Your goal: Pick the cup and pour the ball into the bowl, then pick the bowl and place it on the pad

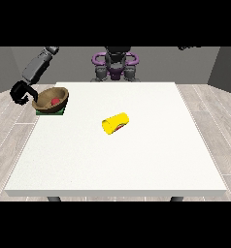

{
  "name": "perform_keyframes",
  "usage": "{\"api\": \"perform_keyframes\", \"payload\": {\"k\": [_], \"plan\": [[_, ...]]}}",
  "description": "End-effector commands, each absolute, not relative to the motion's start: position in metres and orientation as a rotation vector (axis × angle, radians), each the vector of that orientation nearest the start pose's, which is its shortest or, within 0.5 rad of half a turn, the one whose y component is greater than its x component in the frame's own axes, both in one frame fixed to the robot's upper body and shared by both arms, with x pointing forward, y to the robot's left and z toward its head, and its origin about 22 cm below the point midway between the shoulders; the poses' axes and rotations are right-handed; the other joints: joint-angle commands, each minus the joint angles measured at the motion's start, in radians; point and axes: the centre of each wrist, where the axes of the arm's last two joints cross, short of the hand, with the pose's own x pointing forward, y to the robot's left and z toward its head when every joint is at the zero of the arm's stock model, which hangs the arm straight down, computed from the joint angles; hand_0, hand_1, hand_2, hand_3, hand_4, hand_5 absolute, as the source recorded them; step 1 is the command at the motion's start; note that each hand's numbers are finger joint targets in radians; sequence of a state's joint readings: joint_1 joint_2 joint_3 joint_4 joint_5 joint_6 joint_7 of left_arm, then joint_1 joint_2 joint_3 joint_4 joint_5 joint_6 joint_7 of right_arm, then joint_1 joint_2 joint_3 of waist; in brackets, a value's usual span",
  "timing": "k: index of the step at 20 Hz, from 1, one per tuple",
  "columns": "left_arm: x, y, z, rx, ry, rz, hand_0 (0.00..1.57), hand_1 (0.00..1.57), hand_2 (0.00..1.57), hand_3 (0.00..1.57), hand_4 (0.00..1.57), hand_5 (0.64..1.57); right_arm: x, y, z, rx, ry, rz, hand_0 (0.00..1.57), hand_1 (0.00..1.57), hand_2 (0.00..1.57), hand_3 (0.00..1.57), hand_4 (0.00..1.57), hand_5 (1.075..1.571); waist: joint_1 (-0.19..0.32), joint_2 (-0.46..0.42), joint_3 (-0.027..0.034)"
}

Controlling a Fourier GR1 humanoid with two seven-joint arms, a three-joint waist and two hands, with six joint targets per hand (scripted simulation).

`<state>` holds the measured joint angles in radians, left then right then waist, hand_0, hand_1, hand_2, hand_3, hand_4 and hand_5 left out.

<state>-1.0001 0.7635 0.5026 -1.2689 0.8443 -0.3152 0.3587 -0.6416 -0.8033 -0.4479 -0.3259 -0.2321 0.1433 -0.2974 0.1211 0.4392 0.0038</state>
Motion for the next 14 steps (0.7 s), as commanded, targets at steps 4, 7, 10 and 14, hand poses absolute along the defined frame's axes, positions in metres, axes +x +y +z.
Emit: {"api": "perform_keyframes", "payload": {"k": [4, 7, 10, 14], "plan": [[0.293, 0.389, 0.397, -0.382, -2.302, -0.061, 0.00, 0.00, 0.00, 0.00, 0.00, 1.563, 0.310, -0.538, 0.112, -0.557, -1.615, -0.363, 0.35, 0.35, 0.49, 0.71, 0.00, 1.465, -0.028, 0.046, -0.0009], [0.297, 0.394, 0.380, -0.387, -2.273, -0.026, 0.00, 0.00, 0.00, 0.00, 0.00, 1.563, 0.307, -0.540, 0.109, -0.526, -1.597, -0.375, 0.29, 0.29, 0.30, 0.23, 0.00, 1.423, -0.038, 0.000, -0.0020], [0.277, 0.395, 0.399, -0.425, -2.291, -0.055, 0.00, 0.00, 0.00, 0.00, 0.00, 1.565, 0.296, -0.561, 0.145, -0.529, -1.610, -0.394, 0.30, 0.30, 0.32, 0.06, 0.00, 1.422, -0.022, 0.037, -0.0005], [0.307, 0.408, 0.359, -0.400, -2.181, 0.013, 0.00, 0.00, 0.00, 0.00, 0.00, 1.566, 0.312, -0.547, 0.145, -0.398, -1.621, -0.330, 0.41, 0.41, 0.08, 0.31, 0.00, 1.388, -0.073, -0.070, -0.0036]]}}
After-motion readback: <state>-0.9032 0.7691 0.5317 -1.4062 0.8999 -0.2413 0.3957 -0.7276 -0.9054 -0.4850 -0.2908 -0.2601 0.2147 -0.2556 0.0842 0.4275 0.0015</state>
